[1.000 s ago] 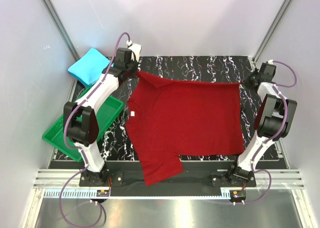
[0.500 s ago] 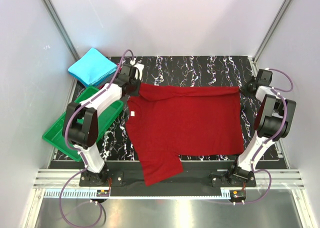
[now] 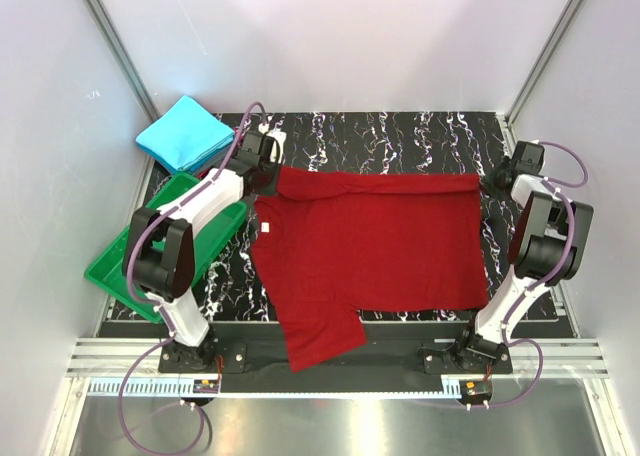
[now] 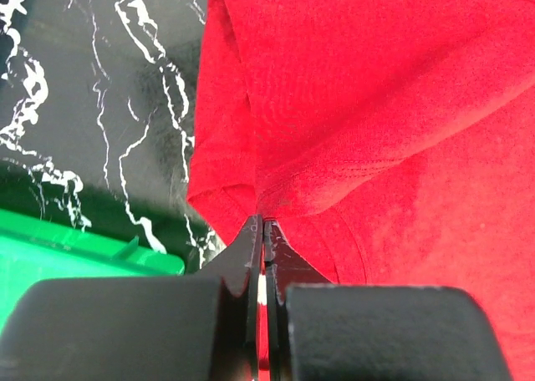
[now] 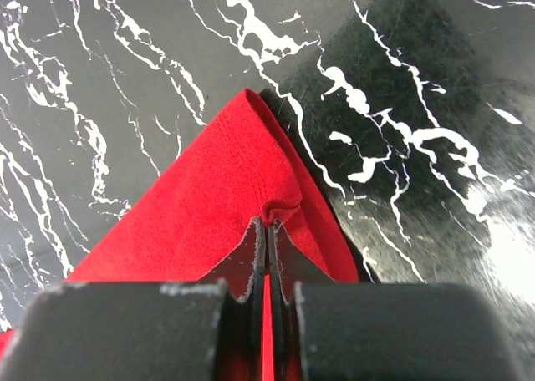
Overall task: Fold and stack the t-shirts
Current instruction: Fold the tshirt
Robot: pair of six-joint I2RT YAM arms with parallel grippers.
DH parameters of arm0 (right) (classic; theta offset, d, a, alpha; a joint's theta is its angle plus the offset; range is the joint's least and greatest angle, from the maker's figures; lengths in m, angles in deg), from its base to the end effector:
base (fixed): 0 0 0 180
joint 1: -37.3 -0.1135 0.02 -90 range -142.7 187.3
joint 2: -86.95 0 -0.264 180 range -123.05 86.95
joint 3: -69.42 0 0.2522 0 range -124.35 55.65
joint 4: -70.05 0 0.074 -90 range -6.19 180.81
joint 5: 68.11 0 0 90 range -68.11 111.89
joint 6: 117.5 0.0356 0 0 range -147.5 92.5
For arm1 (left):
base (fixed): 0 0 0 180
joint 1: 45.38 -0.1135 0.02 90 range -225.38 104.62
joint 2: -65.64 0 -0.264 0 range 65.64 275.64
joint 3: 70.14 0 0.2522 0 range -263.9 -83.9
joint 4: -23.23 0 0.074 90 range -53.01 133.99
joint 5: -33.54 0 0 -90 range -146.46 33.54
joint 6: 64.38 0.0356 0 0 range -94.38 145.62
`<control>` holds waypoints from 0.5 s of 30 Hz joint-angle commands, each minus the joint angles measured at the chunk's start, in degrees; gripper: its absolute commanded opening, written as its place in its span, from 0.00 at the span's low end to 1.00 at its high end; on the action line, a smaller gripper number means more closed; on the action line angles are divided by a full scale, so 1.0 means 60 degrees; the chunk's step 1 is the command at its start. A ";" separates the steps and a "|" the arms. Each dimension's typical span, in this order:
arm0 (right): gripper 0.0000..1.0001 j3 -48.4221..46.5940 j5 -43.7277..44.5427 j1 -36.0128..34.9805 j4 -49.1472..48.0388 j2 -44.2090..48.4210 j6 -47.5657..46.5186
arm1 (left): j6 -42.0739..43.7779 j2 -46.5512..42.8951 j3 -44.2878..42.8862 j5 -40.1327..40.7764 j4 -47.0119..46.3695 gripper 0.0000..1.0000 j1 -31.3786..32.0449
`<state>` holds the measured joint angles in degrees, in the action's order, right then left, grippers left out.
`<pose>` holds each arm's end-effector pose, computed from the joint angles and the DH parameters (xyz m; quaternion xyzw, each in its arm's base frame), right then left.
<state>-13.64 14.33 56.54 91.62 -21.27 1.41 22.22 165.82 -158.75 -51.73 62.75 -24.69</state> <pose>0.3846 -0.1293 0.1775 0.3562 0.8568 0.0921 0.3614 0.3589 -0.1324 0.2376 0.1280 0.9335 -0.0314 0.3336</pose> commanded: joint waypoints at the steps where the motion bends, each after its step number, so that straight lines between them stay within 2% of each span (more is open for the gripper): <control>1: 0.00 0.0050 0.0423 0.0044 0.0031 0.0825 -0.0101 | -0.0195 -0.0598 -0.0357 0.0018 0.0247 0.00 0.0024; 9: 0.00 0.0475 0.0644 0.0030 0.0031 0.1163 -0.0101 | -0.0254 -0.1213 -0.0065 -0.0042 0.0599 0.00 0.0155; 15: 0.00 0.0987 0.0613 0.0030 0.0016 0.1104 -0.0013 | -0.0210 -0.0863 0.0404 0.0149 0.0746 0.00 0.0419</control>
<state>-9.25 16.45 56.54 92.24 -16.59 1.39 21.04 160.48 -158.12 -51.66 66.95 -22.94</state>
